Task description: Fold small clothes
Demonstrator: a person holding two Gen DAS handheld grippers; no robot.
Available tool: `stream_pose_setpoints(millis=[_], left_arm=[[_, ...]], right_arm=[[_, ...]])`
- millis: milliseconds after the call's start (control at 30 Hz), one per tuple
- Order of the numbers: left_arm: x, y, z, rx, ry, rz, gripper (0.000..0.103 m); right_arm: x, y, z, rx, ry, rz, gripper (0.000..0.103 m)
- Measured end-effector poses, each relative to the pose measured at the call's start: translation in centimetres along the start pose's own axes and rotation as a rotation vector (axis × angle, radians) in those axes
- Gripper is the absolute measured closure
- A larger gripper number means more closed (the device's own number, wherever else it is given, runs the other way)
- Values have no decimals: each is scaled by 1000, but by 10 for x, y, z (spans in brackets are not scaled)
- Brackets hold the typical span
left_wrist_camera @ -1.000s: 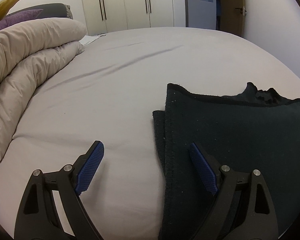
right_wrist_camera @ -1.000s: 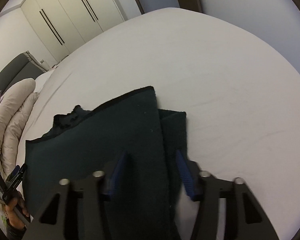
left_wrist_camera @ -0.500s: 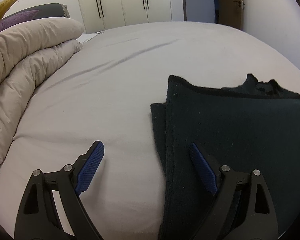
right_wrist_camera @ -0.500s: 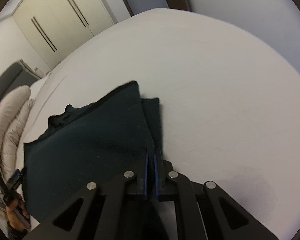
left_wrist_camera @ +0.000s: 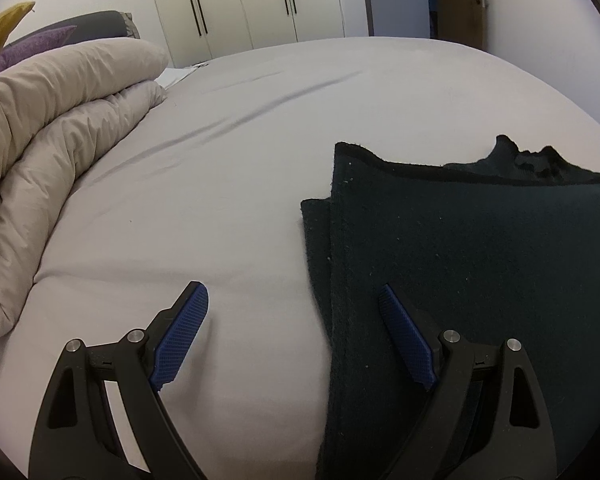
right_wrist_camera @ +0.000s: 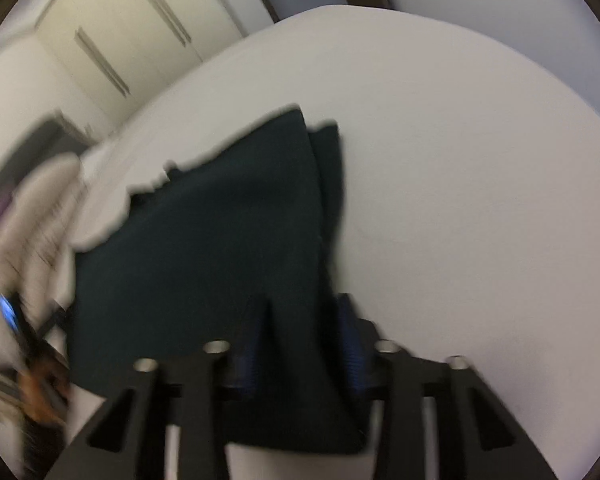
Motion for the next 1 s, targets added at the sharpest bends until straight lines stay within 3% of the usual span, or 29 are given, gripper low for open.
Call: stream_pose_setpoints(millis=[67,300,333,367,433,500,533,633,667,767,867,933,1000], left_arm=[[1,-1,0,1,-1,0,15],[2,3,-4,14,-21,-28,15],[2,3,-6,19,-32,-28,14],[2,3,-9,17,-43,-32,13],[2,3,-16,25,-75,-37,13],[3,2,-26,36,-120,-39,13],[4,3,-29,38,-130,-41,12],[5,4,-28,24,-108,-51,12],[5,5,-27,15,-97,-53,12],[7,2,-32,28,-108,-49,12],[12,-13,-49,29,-164,-30,13],[19,-30,-64,-14,-227,-17,13],[31,-44,-80,34,-304,-15,13]], right_arm=[[8,-2,6,11,15,17,88],[15,-2,18,10,54,29,89],[15,-3,17,12,60,27,84],[13,-5,14,30,62,26,69],[10,-17,9,134,53,32,52],[8,-38,3,238,65,95,50],[6,-48,-1,243,79,129,50],[-4,-69,-29,134,72,192,46],[-7,-70,-46,78,38,200,41],[-12,-55,-97,-34,-78,176,37],[-15,-39,-135,-118,-121,137,37],[-17,-30,-161,-209,-159,104,37],[-18,-22,-187,-279,-207,90,37]])
Point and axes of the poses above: each gripper's, at about its wrist camera, not at the fingertips, and y roughly the way its jaws point, z to its right, x to its underside, the point moved 1 cm from there along y, roughly the way its jaws point, and after that the axes turned 11 degrees about x, right-handed, at the moved point
